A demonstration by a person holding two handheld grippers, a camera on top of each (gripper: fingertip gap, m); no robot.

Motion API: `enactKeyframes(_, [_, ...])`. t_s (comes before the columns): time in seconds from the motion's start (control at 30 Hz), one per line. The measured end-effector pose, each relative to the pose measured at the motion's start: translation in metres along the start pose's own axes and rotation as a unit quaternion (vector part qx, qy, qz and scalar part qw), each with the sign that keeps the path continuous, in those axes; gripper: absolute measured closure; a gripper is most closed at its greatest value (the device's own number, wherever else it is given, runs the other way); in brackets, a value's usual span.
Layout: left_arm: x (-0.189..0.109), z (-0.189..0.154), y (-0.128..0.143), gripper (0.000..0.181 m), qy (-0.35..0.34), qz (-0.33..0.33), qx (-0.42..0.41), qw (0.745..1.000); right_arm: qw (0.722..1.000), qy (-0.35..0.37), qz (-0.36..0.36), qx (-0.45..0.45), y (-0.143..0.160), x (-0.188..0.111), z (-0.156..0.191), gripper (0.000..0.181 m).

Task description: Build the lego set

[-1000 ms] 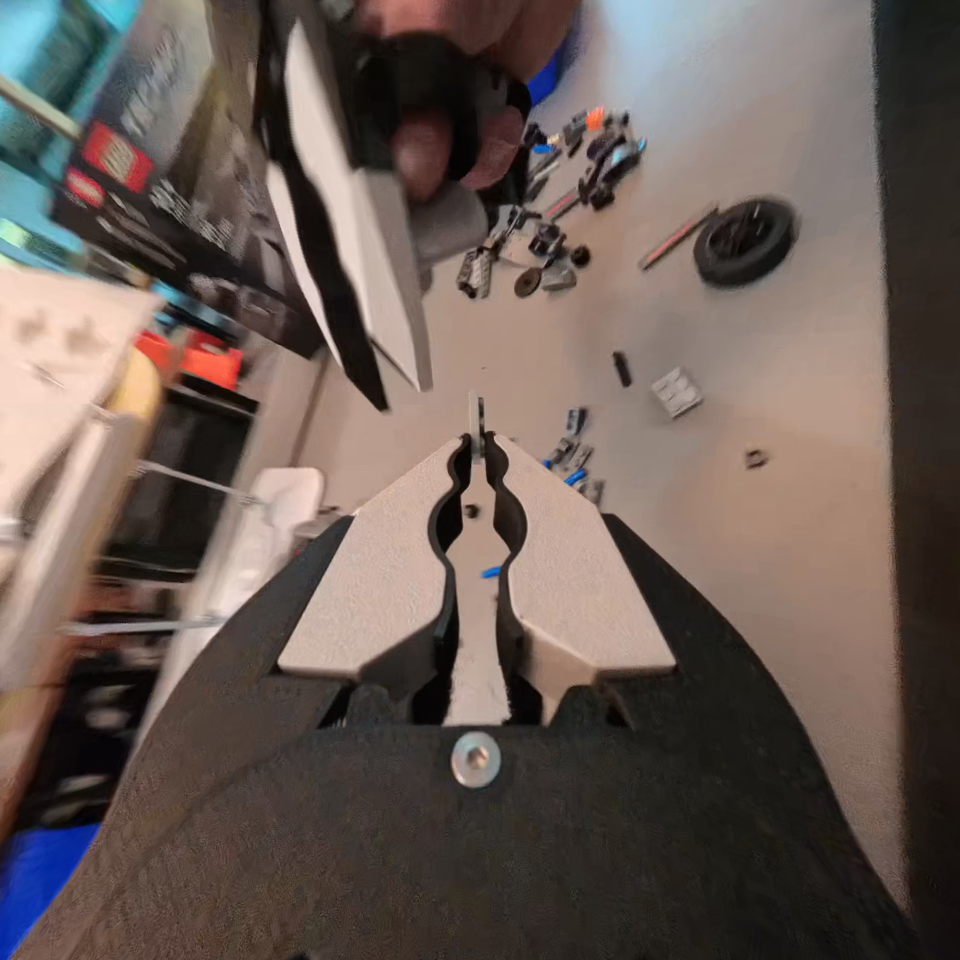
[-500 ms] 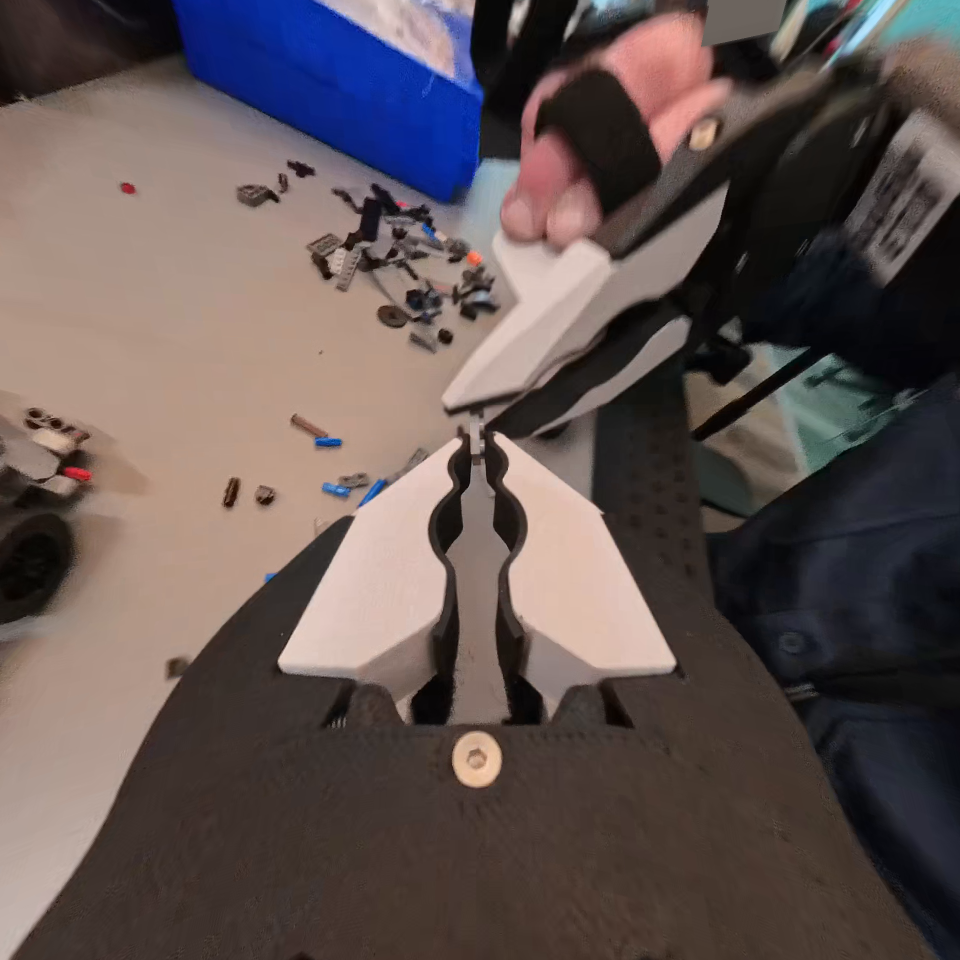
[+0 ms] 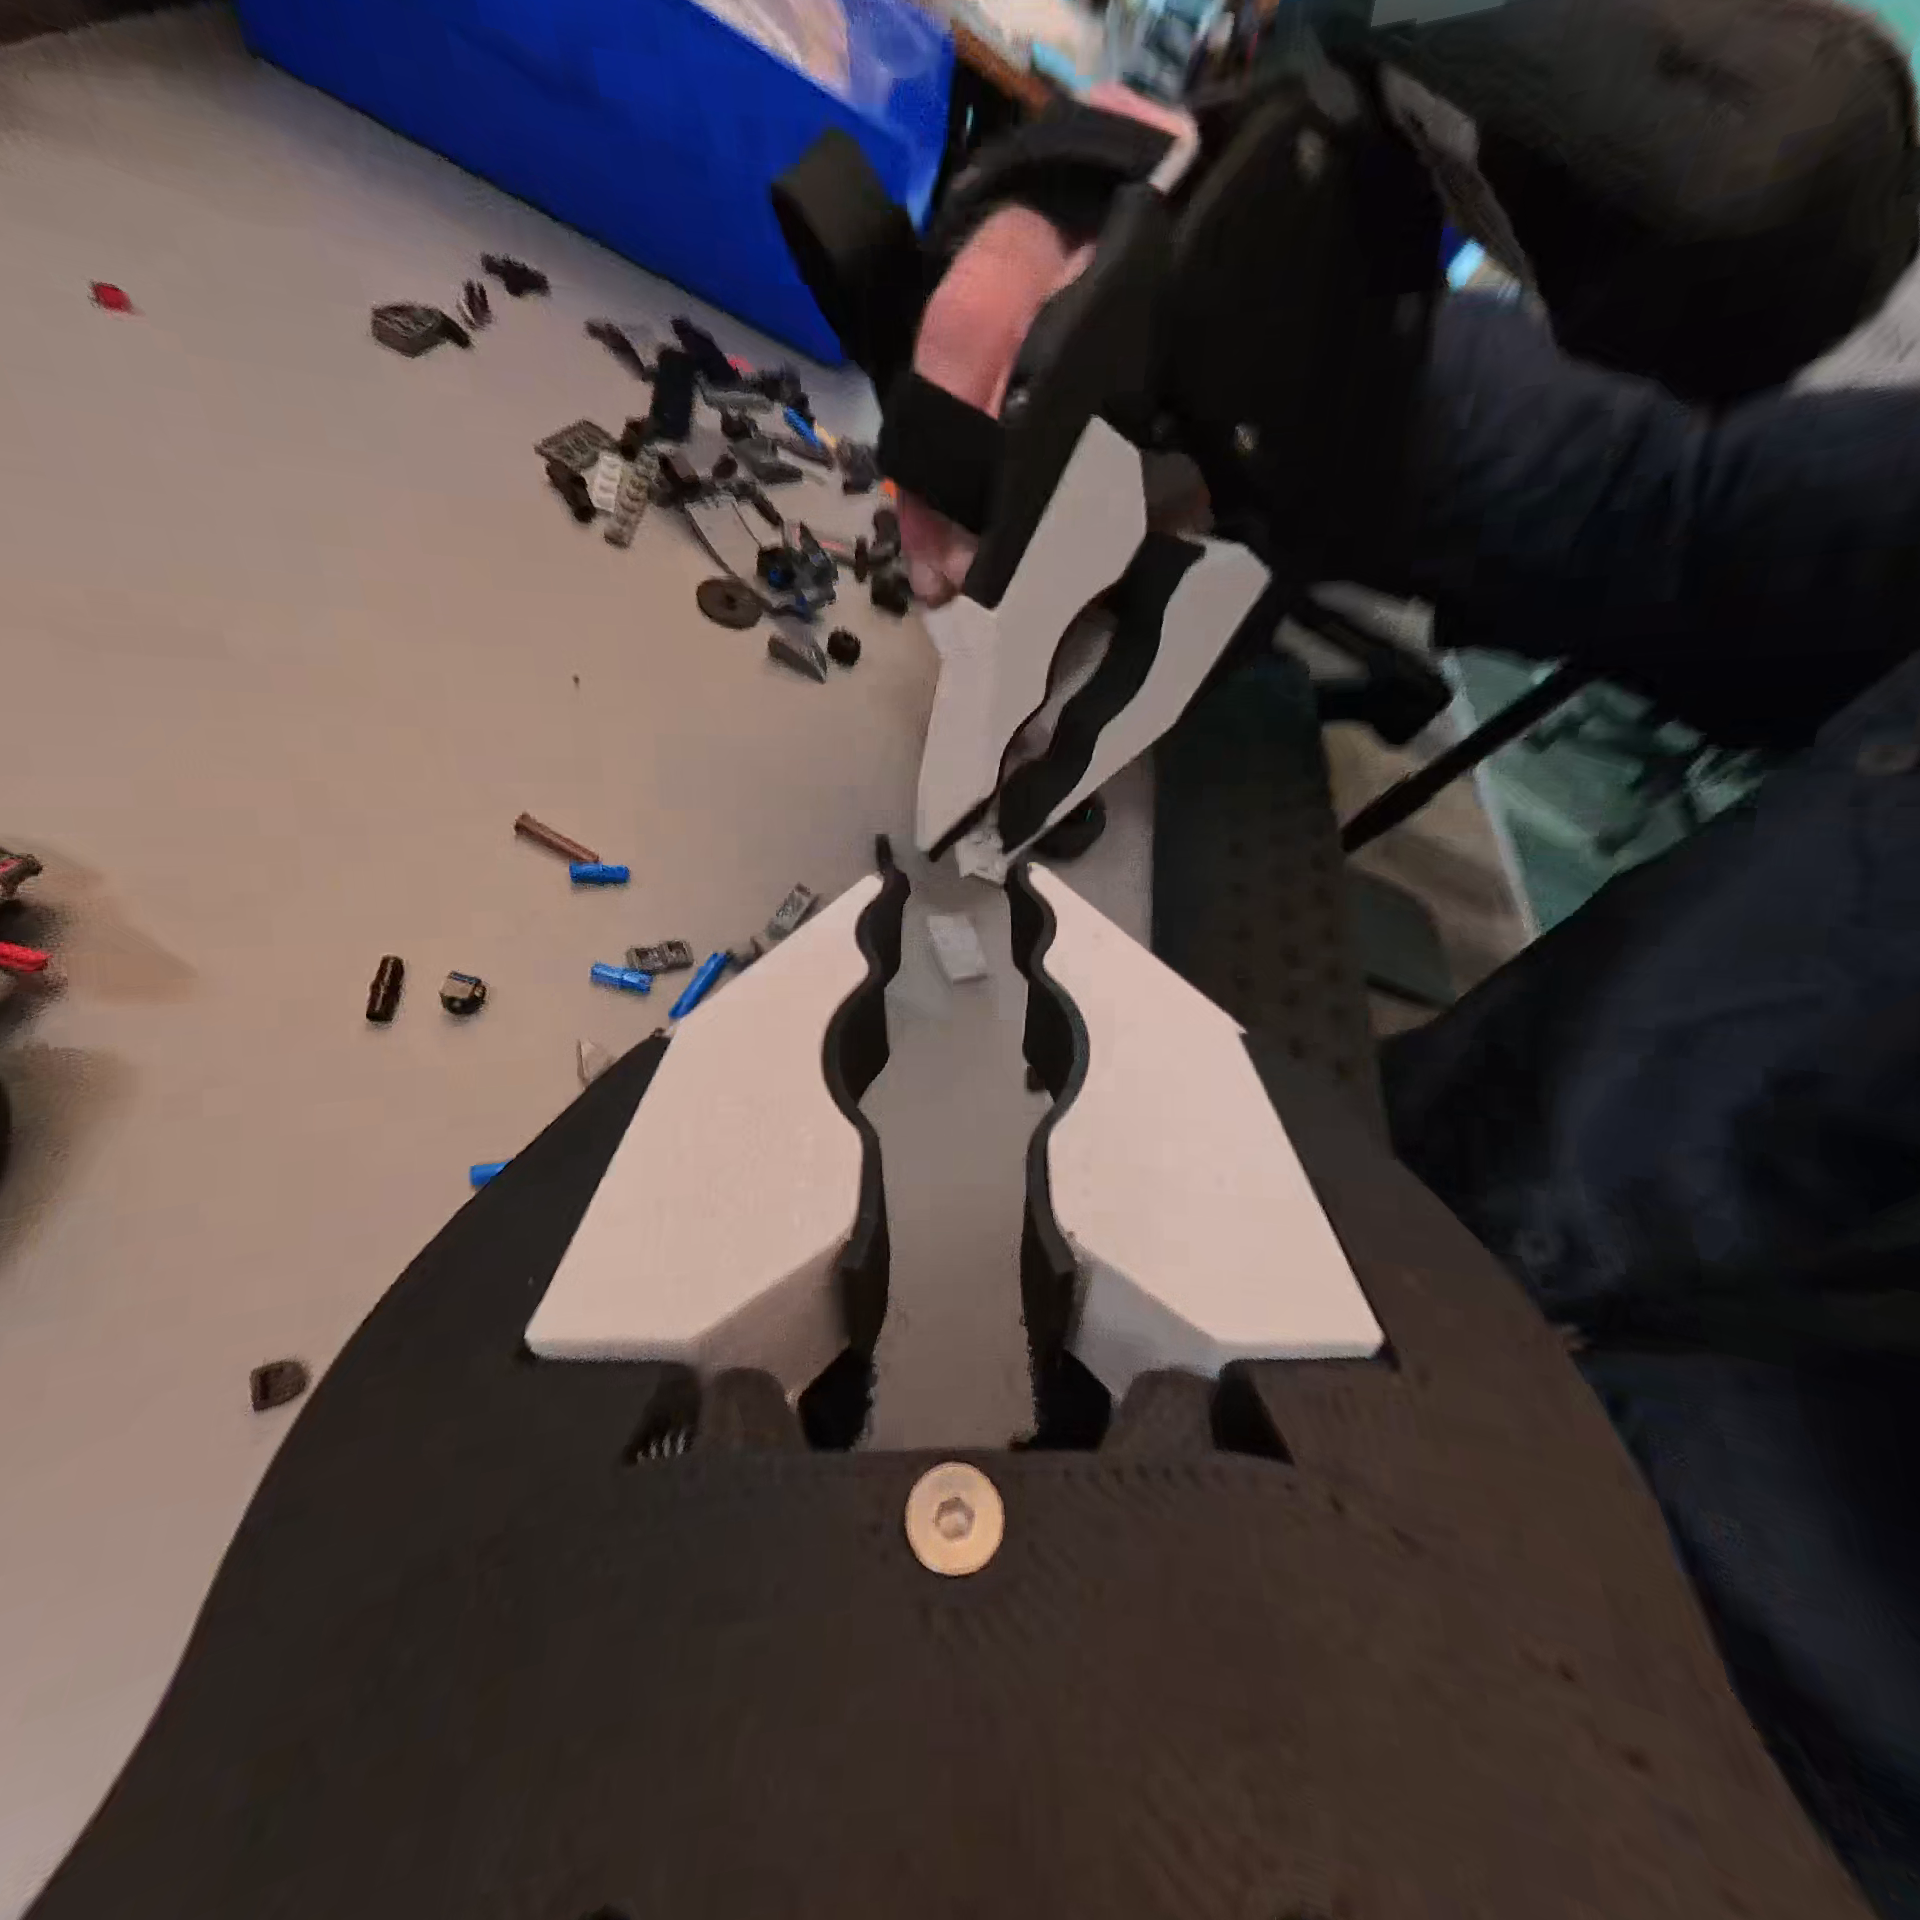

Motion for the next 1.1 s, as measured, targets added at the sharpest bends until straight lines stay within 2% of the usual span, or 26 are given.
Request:
enactKeyframes(0.07, [0.01, -0.004, 0.015, 0.163, -0.036, 0.03, 0.069, 0.997, 0.999, -0.037, -0.008, 0.013, 0.005, 0.009, 0.015, 0.167])
enactKeyframes(0.17, [0.029, -0.01, 0.043, 0.16, -0.079, 0.092, 0.172, 0.978, 0.998, -0.064, 0.006, 0.023, 0.012, 0.019, 0.023, 0.167])
enactKeyframes(0.23, [0.041, -0.01, 0.054, 0.155, -0.103, 0.117, 0.218, 0.963, 0.996, -0.084, -0.008, 0.02, 0.006, 0.023, 0.029, 0.167])
enactKeyframes(0.3, [0.05, -0.01, 0.062, 0.153, -0.111, 0.135, 0.247, 0.953, 0.996, -0.086, 0.011, 0.015, 0.008, 0.03, 0.031, 0.167])
enactKeyframes(0.37, [0.055, -0.009, 0.066, 0.152, -0.115, 0.144, 0.265, 0.947, 0.995, -0.094, 0.03, 0.009, 0.014, 0.035, 0.035, 0.167])
enactKeyframes(0.77, [0.074, -0.005, 0.078, 0.15, -0.135, 0.173, 0.331, 0.918, 0.995, -0.099, 0.025, 0.006, 0.016, 0.037, 0.032, 0.165])
enactKeyframes(1.03, [0.076, -0.004, 0.08, 0.151, -0.139, 0.177, 0.331, 0.917, 0.993, -0.108, 0.031, 0.035, 0.02, 0.036, 0.03, 0.161])
enactKeyframes(1.1, [0.077, -0.005, 0.082, 0.151, -0.135, 0.178, 0.331, 0.917, 0.994, -0.104, 0.023, 0.025, 0.019, 0.036, 0.031, 0.166])
Point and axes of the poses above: each gripper's, where its closed fingertips meet, x out along the fingers, y out of its underside, z = x × y across the jaws, the point moved 3 cm from there along -x, back along the fingers, and after that the axes turned 15 degrees about -x, right-handed, at the moved point
